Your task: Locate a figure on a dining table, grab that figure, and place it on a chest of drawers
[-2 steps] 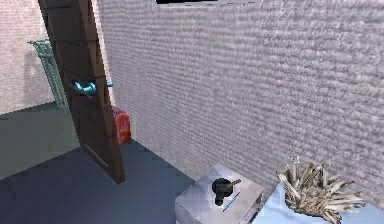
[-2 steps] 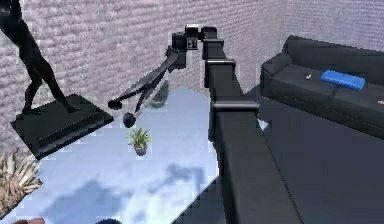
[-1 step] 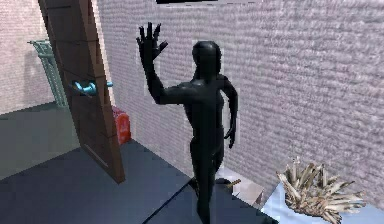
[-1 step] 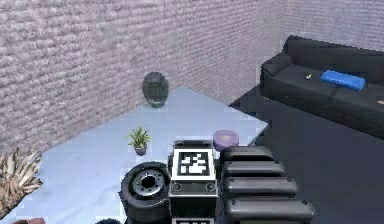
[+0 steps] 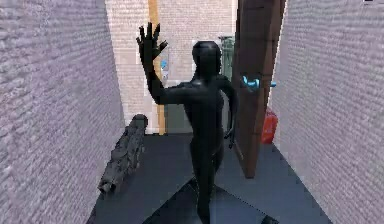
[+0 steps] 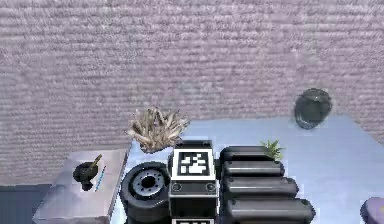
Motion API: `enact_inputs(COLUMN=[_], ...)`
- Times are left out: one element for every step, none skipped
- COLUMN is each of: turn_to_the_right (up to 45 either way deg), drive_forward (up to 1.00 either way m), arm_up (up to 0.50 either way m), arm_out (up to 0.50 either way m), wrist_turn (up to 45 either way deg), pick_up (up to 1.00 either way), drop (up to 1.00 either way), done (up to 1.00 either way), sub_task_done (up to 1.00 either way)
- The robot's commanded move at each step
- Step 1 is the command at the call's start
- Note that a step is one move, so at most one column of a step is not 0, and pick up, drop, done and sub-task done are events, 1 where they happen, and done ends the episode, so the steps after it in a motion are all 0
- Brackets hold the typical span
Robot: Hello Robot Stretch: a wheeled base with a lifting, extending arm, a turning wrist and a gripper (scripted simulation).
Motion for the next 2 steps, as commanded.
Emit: enact_inputs(turn_to_the_right=[-21.0,0.0], drive_forward=[0.0,0.45], arm_up=[0.0,0.0], arm_out=[0.0,0.0], wrist_turn=[0.0,0.0], pick_up=[0.0,0.0], drop=[0.0,0.0], done=[0.0,0.0], sub_task_done=[0.0,0.0])
